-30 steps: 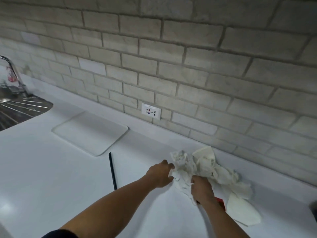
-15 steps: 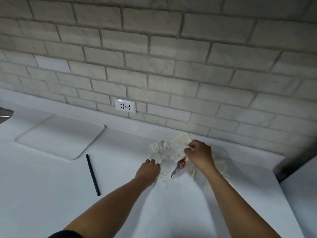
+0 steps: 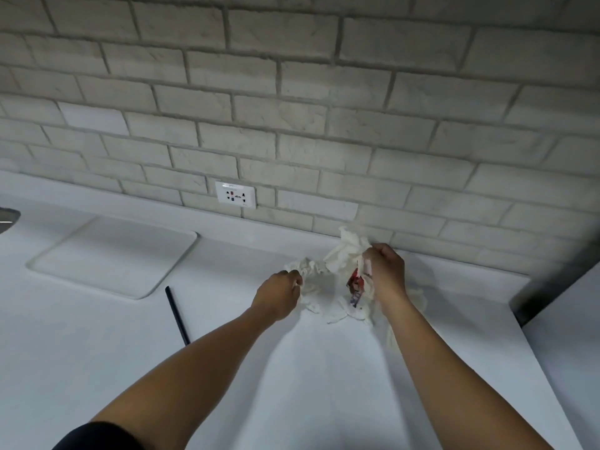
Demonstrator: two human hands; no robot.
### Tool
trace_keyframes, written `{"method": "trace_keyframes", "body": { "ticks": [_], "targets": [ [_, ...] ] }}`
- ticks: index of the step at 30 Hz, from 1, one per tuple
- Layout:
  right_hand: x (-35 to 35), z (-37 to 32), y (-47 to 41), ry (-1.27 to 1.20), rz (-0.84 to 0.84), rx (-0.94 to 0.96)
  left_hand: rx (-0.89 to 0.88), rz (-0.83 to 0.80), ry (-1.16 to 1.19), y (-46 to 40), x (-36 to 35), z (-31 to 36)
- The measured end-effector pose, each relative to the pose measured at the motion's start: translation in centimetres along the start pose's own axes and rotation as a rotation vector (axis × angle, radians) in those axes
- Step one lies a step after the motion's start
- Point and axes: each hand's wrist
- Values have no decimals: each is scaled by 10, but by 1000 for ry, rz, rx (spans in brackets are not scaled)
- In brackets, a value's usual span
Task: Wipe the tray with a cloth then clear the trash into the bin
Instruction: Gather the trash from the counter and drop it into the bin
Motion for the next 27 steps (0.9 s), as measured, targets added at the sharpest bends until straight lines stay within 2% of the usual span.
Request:
{"method": "trace_keyframes", "body": {
  "ticks": [4,8,13,20,27],
  "targets": [
    [2,-3,5,-138,-11,-68,-38,59,30,2,7,7],
    [9,9,11,72,56,49,-90,62,45,7,18,18],
    [13,10,24,-49,154,26,-146,87,68,11,30,25],
    [16,4,56,-142,133,36,-206,153,165,20,49,47],
    [30,-3,131,-140,224,47,-411,146,357,66,66,100]
  ]
}}
Point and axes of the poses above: each hand's wrist, its own y-axis away from the middle knuckle, its own x-axis out of the back of the hand, z = x × y, and after that the axes turned 2 degrees about z, right-handed
